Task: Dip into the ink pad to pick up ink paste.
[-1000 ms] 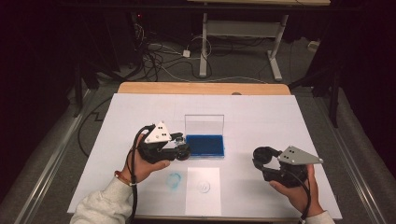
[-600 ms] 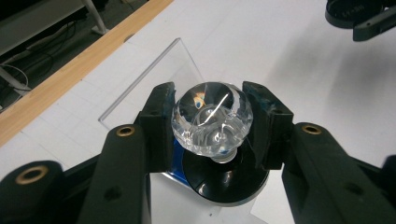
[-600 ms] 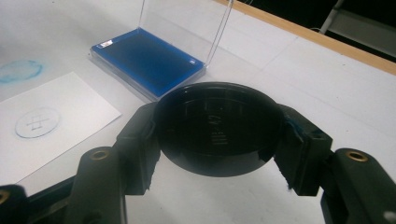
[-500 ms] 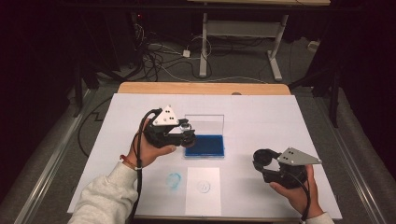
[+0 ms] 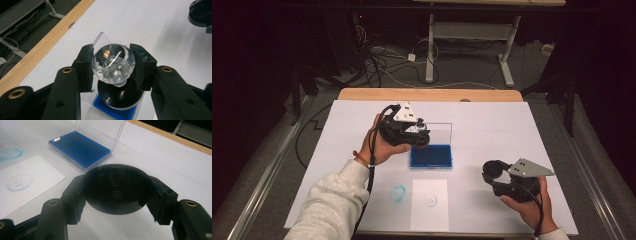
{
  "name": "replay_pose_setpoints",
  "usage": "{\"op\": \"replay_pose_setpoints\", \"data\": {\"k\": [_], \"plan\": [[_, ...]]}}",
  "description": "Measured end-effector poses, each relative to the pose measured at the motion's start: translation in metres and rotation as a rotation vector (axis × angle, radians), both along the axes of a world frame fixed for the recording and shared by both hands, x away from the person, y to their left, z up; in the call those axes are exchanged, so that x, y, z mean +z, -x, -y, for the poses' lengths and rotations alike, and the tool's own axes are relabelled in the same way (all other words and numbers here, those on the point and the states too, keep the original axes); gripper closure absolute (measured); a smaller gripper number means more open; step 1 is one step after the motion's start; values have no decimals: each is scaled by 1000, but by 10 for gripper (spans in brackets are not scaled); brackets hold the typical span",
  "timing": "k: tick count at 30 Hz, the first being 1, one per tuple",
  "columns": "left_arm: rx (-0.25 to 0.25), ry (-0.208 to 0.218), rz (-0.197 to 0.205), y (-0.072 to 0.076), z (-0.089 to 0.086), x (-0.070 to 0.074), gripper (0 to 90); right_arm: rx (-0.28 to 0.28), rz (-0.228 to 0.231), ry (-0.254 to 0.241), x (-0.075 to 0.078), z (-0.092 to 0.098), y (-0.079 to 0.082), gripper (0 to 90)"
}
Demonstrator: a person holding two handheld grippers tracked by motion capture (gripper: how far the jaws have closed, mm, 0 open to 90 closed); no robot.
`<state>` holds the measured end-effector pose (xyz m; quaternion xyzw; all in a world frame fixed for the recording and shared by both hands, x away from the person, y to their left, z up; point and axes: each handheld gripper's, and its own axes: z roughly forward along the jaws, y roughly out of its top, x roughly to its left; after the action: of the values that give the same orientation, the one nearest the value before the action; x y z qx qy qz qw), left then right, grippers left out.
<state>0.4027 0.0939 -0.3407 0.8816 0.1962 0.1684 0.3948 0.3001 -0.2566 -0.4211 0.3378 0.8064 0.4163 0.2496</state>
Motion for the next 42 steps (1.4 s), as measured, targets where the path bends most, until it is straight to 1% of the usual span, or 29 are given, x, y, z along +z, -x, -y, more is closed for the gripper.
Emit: {"op": "replay_pose_setpoints", "data": {"k": [5,9,11,13,15,17,19,21,22,23,24,26,29,33,34,36,38,42], "plan": [[6,-12,-18,-5,2,-15,552,-3,-8,6,-2,-1,-1,386],[17,-24,-46,-9,5,-34,553,5,-7,14,-3,-2,0,386],[25,-39,-57,-10,5,-45,553,6,-8,15,-3,-3,0,386],[34,-40,-70,-11,5,-53,552,8,-8,16,-3,-3,0,386],[34,-29,-88,-13,3,-60,552,9,-11,21,-4,-4,0,386],[41,-29,-94,-14,3,-65,552,13,-12,26,-5,-4,0,386],[35,-22,-103,-14,4,-70,553,13,-13,28,-5,-5,-1,386],[40,-23,-96,-14,4,-73,552,16,-14,33,-6,-5,-1,386],[35,-11,-103,-15,3,-74,552,17,-15,34,-6,-5,-1,386],[32,-8,-107,-15,3,-75,552,17,-15,36,-6,-5,-1,386],[38,-9,-99,-15,4,-76,553,19,-17,37,-6,-5,-1,386],[29,11,-104,-14,4,-78,552,19,-18,40,-6,-6,0,385],[30,11,-103,-14,7,-81,552,22,-20,51,-7,-6,-1,386],[38,-4,-101,-14,8,-86,552,29,-22,59,-8,-8,-1,385],[41,-14,-100,-14,7,-88,552,29,-21,61,-8,-8,0,385],[45,3,-106,-14,6,-91,552,37,-24,61,-8,-8,0,385],[52,13,-98,-14,5,-92,552,42,-23,65,-8,-9,0,385],[48,-3,-77,-12,8,-93,552,52,-28,65,-9,-10,0,385]]}}
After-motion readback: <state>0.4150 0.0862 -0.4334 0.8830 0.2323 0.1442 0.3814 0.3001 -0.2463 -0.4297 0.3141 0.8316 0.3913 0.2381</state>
